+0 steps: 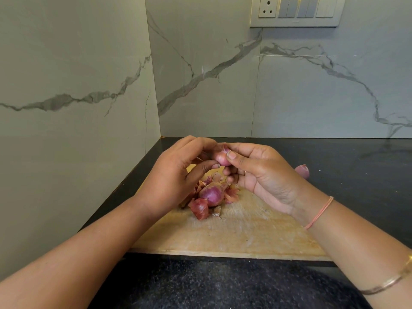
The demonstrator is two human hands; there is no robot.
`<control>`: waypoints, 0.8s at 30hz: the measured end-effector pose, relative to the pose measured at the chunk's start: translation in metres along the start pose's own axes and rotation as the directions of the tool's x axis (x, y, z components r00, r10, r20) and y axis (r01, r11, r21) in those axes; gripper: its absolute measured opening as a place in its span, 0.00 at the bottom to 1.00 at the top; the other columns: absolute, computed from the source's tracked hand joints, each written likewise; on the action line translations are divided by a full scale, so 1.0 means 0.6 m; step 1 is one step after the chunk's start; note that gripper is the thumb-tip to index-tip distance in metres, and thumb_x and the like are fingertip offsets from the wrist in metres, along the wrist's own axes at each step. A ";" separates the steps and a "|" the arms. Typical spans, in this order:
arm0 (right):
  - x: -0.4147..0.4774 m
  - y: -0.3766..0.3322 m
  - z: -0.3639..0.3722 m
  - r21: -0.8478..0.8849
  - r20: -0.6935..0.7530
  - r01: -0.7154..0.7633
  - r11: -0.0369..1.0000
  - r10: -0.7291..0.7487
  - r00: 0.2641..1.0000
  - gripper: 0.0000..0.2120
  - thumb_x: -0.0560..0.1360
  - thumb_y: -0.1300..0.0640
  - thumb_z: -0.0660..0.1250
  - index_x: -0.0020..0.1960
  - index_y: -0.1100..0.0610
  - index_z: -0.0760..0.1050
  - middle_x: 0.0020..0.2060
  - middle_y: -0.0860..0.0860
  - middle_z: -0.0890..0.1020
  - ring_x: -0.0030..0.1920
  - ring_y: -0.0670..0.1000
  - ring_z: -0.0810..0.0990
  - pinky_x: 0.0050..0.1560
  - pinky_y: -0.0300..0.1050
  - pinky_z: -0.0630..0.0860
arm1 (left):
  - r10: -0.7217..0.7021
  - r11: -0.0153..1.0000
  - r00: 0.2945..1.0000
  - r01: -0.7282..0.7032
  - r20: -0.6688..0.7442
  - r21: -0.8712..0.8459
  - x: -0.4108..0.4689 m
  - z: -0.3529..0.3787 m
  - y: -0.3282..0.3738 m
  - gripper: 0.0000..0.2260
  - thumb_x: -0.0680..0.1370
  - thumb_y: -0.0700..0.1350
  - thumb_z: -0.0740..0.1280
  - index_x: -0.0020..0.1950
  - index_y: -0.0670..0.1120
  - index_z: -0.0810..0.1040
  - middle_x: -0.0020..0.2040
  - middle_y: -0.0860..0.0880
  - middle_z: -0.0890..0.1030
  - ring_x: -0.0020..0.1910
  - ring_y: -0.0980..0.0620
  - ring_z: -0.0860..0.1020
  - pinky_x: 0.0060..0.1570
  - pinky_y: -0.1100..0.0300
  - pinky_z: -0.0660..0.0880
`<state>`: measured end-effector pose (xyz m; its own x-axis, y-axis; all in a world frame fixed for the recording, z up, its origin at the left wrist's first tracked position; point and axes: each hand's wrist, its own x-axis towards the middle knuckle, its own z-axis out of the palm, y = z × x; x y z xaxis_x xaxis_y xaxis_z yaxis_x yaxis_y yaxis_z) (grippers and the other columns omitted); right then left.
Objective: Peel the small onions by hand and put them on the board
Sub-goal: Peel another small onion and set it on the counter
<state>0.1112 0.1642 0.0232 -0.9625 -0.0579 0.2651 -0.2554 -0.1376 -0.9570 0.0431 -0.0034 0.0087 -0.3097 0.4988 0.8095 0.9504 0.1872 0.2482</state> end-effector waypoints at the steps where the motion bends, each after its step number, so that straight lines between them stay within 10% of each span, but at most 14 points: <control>1: 0.000 0.000 0.000 0.003 0.000 -0.004 1.000 0.004 1.000 0.09 0.76 0.63 0.63 0.54 0.62 0.78 0.38 0.51 0.83 0.36 0.45 0.77 0.37 0.37 0.76 | 0.007 1.000 1.000 -0.007 0.007 0.011 0.000 0.000 -0.001 0.09 0.77 0.47 0.63 0.56 0.50 0.75 0.49 0.55 0.76 0.49 0.60 0.76 0.49 0.64 0.76; 24: 0.001 0.001 -0.002 -0.011 -0.009 0.010 1.000 -0.010 1.000 0.08 0.76 0.62 0.63 0.53 0.62 0.79 0.37 0.51 0.81 0.35 0.46 0.77 0.36 0.37 0.76 | 0.018 0.995 1.000 -0.020 0.012 0.098 -0.003 -0.001 0.000 0.08 0.78 0.48 0.60 0.56 0.53 0.73 0.50 0.54 0.76 0.49 0.58 0.76 0.45 0.57 0.77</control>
<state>0.1103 0.1652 0.0225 -0.9607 -0.0473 0.2737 -0.2659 -0.1275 -0.9555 0.0439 -0.0049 0.0075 -0.2925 0.5126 0.8073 0.9490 0.2598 0.1788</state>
